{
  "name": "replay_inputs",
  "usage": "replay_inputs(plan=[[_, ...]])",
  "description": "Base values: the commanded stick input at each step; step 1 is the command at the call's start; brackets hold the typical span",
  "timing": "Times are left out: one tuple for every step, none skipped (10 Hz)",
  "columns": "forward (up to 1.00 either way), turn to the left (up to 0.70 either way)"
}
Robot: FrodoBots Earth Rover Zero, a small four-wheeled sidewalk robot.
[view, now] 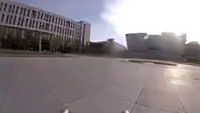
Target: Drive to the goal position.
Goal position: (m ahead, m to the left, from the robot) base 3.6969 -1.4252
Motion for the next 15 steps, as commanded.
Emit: replay_inputs(plan=[[1.0,-0.27],[1.0,-0.27],[1.0,-0.27],[1.0,-0.27],[1.0,-0.27],[1.0,-0.27],[1.0,-0.27],[1.0,-0.27],[1.0,-0.27],[1.0,-0.27],[1.0,-0.27],[1.0,-0.27],[1.0,-0.27],[1.0,-0.27],[1.0,-0.27]])
